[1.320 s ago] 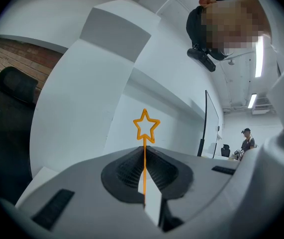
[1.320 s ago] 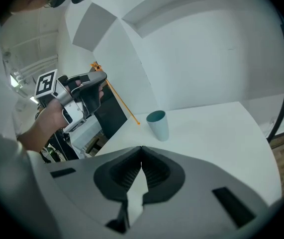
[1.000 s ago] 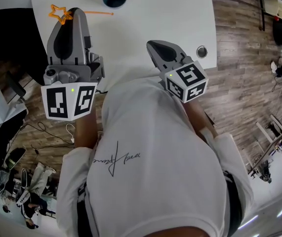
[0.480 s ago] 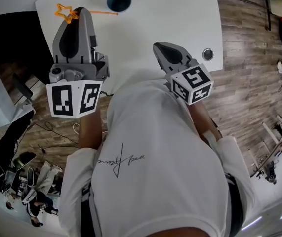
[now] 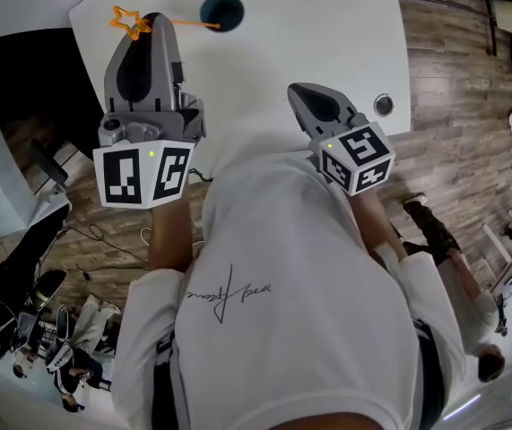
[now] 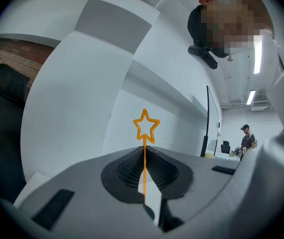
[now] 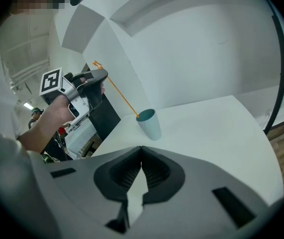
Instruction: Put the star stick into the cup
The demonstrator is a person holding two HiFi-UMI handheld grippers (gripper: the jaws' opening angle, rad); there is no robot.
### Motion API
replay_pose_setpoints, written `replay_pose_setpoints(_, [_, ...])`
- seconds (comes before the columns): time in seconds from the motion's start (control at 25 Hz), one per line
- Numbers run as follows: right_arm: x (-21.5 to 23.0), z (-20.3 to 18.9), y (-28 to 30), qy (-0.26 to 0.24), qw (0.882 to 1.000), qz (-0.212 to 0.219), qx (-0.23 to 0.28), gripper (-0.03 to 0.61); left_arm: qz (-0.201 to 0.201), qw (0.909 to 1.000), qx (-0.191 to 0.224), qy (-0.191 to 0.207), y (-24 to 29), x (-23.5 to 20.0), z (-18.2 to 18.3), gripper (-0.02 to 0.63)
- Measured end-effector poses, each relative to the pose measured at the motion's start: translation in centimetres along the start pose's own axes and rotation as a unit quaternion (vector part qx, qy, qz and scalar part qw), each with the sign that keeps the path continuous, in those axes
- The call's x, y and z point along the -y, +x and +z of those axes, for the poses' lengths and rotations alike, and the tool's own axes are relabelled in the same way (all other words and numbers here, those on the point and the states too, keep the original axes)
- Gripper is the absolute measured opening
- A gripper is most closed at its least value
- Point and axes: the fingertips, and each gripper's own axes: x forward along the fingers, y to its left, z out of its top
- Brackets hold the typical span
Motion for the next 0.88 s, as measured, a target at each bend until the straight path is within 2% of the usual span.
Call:
replay_pose_setpoints(0.24, [0.0, 0.3, 0.2, 0.002, 1.000, -0.001, 0.000, 0.009, 0.001, 1.0000, -0.005, 0.002, 0.7, -0.5, -0.3, 0.018])
replay_pose_setpoints(0.44, [1.9, 1.2, 1.1, 0.011, 1.000, -0.002, -0.007, 0.009, 0.000, 0.9998, -0.018, 0.000, 3.4, -0.9, -1.5, 0.018])
replay_pose_setpoints(0.88, [2.8, 0.8, 1.6, 0.023, 1.000, 0.000, -0.019, 0.009, 0.001, 0.9993, -0.039, -0.003, 4.8, -1.2, -3.2, 0.018])
